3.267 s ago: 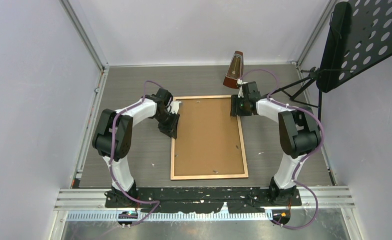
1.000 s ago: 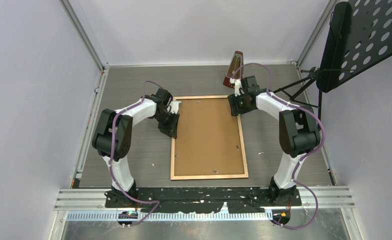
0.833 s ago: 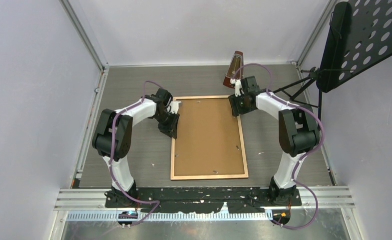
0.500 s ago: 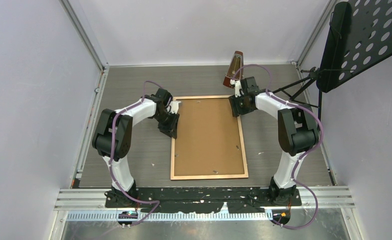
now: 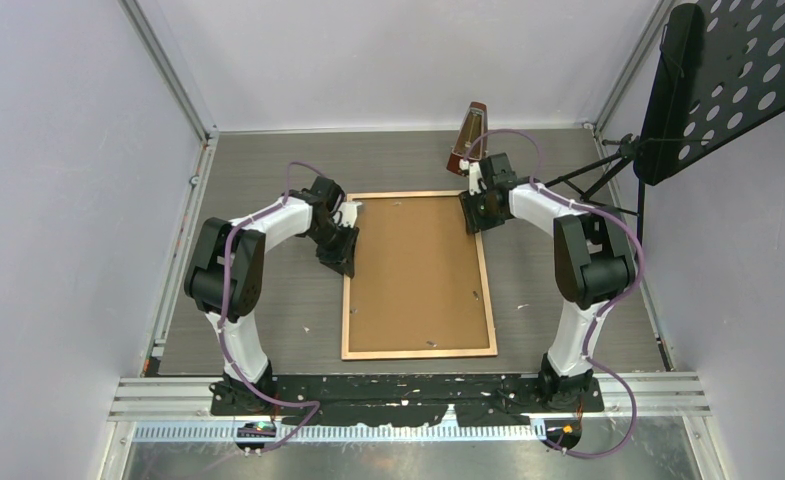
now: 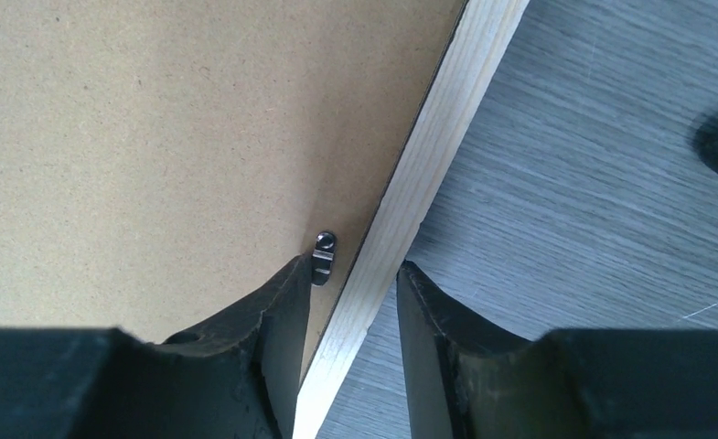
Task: Put the photo into the frame
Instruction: Install the photo frame at the center of the board.
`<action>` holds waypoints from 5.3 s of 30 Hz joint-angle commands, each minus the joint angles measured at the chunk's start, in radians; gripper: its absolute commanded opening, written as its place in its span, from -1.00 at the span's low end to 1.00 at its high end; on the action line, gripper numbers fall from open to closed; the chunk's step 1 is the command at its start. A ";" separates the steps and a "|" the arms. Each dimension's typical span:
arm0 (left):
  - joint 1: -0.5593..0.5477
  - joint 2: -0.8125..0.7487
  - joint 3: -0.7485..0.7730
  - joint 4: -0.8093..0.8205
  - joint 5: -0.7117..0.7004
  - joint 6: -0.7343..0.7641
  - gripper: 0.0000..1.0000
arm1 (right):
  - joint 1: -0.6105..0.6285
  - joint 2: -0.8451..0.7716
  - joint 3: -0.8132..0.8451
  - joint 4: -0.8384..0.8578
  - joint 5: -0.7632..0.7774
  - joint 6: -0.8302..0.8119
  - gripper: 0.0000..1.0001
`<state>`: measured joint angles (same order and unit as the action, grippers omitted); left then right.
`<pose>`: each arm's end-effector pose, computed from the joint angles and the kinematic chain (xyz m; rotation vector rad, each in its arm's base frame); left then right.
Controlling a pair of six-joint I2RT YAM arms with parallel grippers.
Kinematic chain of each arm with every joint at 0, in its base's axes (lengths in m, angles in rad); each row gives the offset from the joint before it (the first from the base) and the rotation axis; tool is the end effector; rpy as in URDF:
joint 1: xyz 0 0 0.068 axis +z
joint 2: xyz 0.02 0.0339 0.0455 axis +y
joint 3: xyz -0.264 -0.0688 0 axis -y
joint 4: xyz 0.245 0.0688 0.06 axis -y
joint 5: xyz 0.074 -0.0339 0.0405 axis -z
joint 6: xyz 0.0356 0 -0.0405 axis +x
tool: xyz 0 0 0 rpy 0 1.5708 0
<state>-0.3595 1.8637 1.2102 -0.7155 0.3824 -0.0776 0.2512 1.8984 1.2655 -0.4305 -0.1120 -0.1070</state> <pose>0.3217 -0.1351 0.1601 0.4740 2.9271 -0.6253 0.3779 0.1011 0.1713 -0.5074 2.5878 0.1967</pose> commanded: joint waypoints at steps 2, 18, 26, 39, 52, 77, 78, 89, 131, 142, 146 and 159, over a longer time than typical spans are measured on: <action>-0.001 0.009 -0.008 0.012 0.051 0.034 -1.00 | 0.000 0.017 0.032 -0.011 0.027 -0.017 -0.23; 0.002 0.011 -0.006 0.013 0.056 0.035 -1.00 | 0.000 0.020 0.067 -0.030 0.013 -0.051 -0.48; 0.002 0.014 -0.009 0.012 0.053 0.034 -1.00 | -0.001 0.028 0.085 -0.010 0.025 -0.051 -0.57; 0.002 0.020 -0.006 0.010 0.059 0.038 -1.00 | -0.002 0.021 0.138 -0.011 0.021 -0.137 -0.23; 0.002 0.018 -0.012 0.018 0.065 0.030 -1.00 | -0.013 -0.114 0.044 -0.019 -0.013 -0.094 0.17; 0.010 0.020 -0.005 0.022 0.092 0.042 -1.00 | 0.058 -0.445 -0.389 -0.146 -0.189 -0.283 0.44; 0.011 0.020 -0.006 0.022 0.091 0.042 -1.00 | 0.063 -0.439 -0.391 -0.149 -0.190 -0.283 0.46; 0.016 0.025 -0.005 0.022 0.092 0.042 -1.00 | 0.128 -0.408 -0.400 -0.160 -0.142 -0.303 0.48; 0.031 0.026 -0.008 0.021 0.105 0.041 -1.00 | 0.146 -0.335 -0.398 -0.148 -0.057 -0.317 -0.08; 0.033 0.024 -0.009 0.022 0.099 0.039 -1.00 | 0.144 -0.364 -0.410 -0.180 -0.070 -0.383 -0.17; 0.034 0.024 -0.009 0.022 0.097 0.037 -1.00 | 0.143 -0.360 -0.414 -0.200 -0.097 -0.422 -0.16; 0.039 0.031 -0.008 0.022 0.096 0.036 -1.00 | 0.150 -0.337 -0.397 -0.274 -0.138 -0.557 0.19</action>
<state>-0.3244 1.8782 1.2091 -0.7094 0.4515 -0.0757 0.3820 1.5379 0.8780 -0.6086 -0.1951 -0.5819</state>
